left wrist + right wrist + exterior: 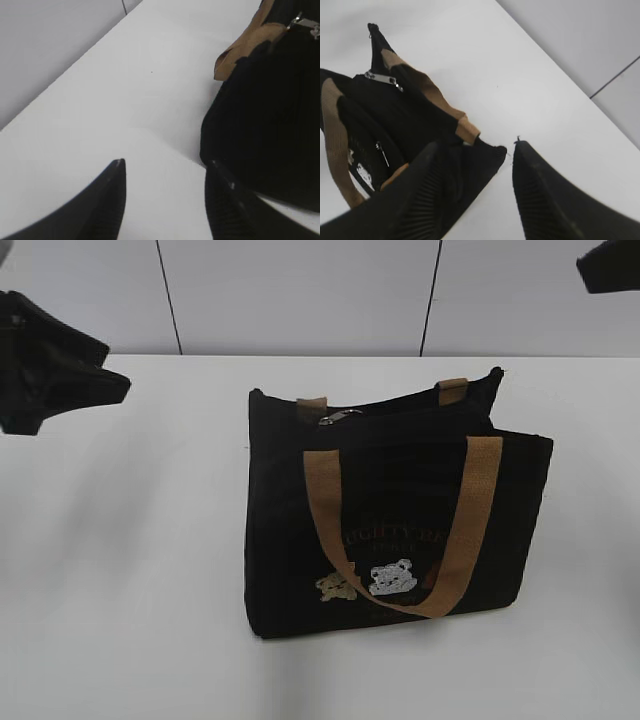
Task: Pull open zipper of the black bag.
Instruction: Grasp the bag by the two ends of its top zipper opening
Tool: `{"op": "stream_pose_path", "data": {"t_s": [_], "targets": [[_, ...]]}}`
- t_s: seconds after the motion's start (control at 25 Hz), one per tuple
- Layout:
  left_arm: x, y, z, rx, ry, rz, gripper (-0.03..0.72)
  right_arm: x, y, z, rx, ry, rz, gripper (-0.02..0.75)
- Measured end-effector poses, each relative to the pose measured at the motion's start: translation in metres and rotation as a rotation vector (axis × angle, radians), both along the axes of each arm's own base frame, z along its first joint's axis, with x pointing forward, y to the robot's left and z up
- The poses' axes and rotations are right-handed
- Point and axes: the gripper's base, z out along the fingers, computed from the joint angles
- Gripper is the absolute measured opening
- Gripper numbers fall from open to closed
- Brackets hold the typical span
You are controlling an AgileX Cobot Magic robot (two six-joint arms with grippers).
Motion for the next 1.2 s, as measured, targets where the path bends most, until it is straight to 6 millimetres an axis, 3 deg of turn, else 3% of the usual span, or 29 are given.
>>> {"op": "stream_pose_path", "data": {"t_s": [0.2, 0.36, 0.64, 0.96, 1.2], "targets": [[0.020, -0.010, -0.032, -0.011, 0.009, -0.144, 0.383, 0.020, 0.008, -0.010, 0.016, -0.057, 0.113, 0.357], [0.029, -0.015, -0.045, -0.045, 0.024, -0.217, 0.382, 0.031, 0.016, -0.014, 0.055, -0.126, 0.216, 0.357], [0.050, -0.032, -0.047, -0.105, 0.015, -0.324, 0.382, 0.045, 0.030, -0.026, 0.147, -0.112, 0.286, 0.357], [0.055, -0.072, -0.036, -0.059, -0.054, -0.396, 0.382, 0.038, 0.066, -0.032, 0.159, -0.086, 0.405, 0.357], [0.055, -0.082, -0.046, -0.025, -0.063, -0.434, 0.383, 0.033, 0.085, -0.032, 0.155, -0.104, 0.434, 0.357]]}}
